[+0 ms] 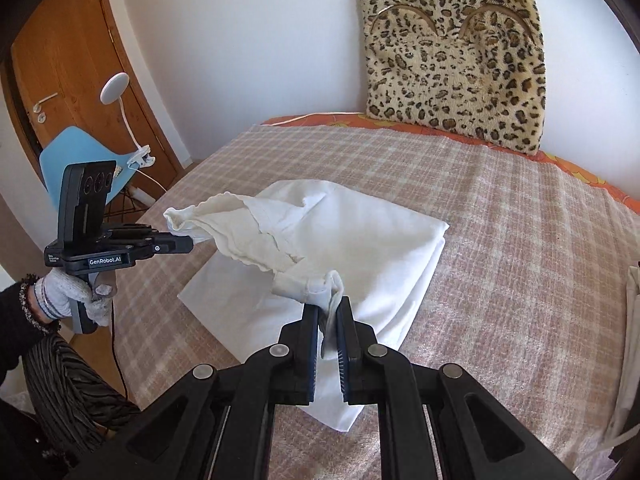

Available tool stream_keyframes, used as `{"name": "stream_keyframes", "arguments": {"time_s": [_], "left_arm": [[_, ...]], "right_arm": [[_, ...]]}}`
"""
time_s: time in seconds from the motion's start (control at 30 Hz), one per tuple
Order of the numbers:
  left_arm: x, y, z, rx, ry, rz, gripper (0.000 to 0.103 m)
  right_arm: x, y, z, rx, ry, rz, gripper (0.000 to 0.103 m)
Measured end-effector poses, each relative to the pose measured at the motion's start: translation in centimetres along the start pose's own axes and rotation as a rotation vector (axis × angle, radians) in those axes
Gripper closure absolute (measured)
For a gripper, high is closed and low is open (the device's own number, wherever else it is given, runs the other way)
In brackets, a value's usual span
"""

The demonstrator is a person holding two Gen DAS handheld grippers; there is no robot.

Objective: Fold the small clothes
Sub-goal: 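Lift the collar with both tools and fold it over onto the hem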

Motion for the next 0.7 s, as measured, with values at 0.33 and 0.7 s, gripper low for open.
{"name": "stream_keyframes", "arguments": {"time_s": [0.33,0.7], "left_arm": [[1.0,-0.6,2.3,-0.040,-0.102,-0.126,0.100],[5.6,0.4,3.5,-0.010,-0.304,-0.200,0.079]], "right_arm": [[-0.2,-0.2,1.9,-0.036,0.066,0.111,0.096],[-1.0,-1.3,3.3,-0.077,0.155,0.196,0.084]]}}
Point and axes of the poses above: each gripper's, at about its wrist camera, not at the fingertips, and y roughly against the way its jaws point, x to its right, z to its underside, the point moved 1 cm from there along -y, roughly the way its jaws point, and after that the axes turned 13 degrees about -x, right-handed, at the moved point
